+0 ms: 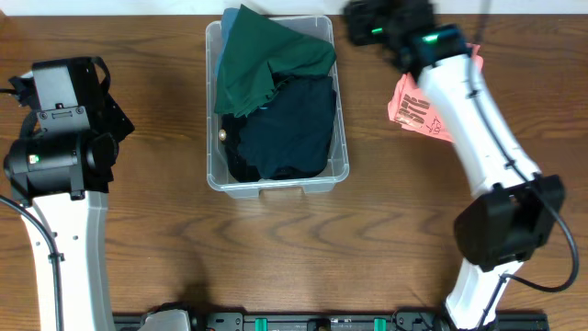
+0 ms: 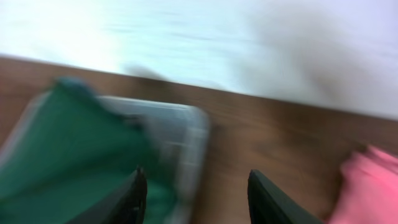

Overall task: Pack container
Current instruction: 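Move the right gripper to the pink shirt and grasp its edge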

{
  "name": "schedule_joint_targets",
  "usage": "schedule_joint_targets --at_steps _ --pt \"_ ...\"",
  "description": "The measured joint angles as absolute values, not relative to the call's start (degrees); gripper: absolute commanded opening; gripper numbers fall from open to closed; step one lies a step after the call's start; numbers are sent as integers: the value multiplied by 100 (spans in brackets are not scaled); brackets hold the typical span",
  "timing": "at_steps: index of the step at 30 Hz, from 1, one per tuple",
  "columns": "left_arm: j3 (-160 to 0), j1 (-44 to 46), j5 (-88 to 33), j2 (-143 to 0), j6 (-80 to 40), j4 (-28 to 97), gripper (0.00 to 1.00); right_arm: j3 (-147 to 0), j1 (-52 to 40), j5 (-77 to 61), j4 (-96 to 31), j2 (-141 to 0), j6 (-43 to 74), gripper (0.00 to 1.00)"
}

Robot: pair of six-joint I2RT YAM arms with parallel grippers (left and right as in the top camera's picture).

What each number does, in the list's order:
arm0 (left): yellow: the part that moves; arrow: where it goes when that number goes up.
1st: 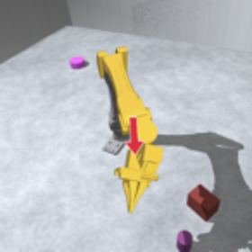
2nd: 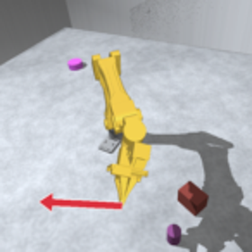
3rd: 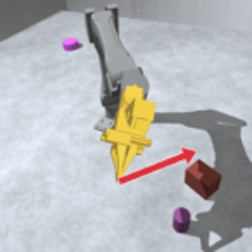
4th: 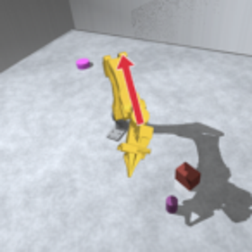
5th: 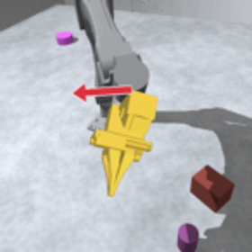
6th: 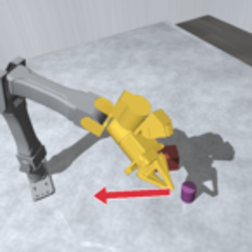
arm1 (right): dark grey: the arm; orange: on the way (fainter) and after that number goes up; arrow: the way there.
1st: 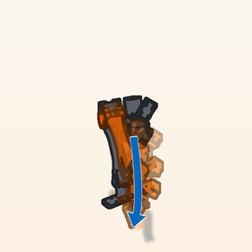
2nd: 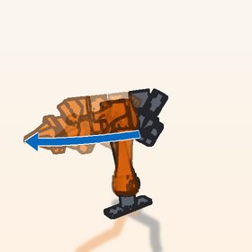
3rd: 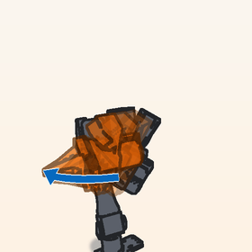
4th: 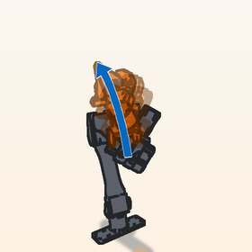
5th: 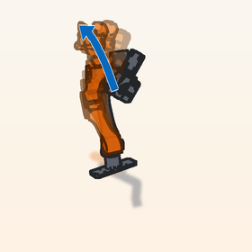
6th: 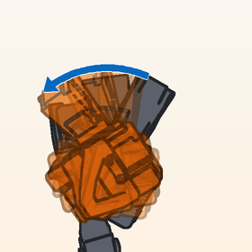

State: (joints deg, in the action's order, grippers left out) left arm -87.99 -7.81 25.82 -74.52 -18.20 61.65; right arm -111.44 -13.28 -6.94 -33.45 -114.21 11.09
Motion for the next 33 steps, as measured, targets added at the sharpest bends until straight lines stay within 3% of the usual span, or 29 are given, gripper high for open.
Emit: schedule_joint_targets --at_steps 3,5,6,15,24,33 --pt "-8799 -781 2582 -7452 -1820 6163 98 -11144 -611 -1057 -3846 -11421 1227 61" --pt "-8799 -781 2582 -7452 -1820 6165 98 -11142 -117 -1317 -4206 -11421 1308 84" --pt "-8799 -781 2582 -7452 -1820 6163 98 -11131 113 -1428 -4351 -11421 1323 89" --pt "-8799 -781 2582 -7452 -1820 6163 98 -10272 1826 -2257 -4775 -11421 1282 94" --pt "-8799 -781 2582 -7452 -1820 6163 98 -8390 2040 -2414 -3223 -11428 1278 95" --pt "-8799 -781 2582 -7452 -1820 6165 98 -7730 2040 -2421 -2189 -11684 1474 95"
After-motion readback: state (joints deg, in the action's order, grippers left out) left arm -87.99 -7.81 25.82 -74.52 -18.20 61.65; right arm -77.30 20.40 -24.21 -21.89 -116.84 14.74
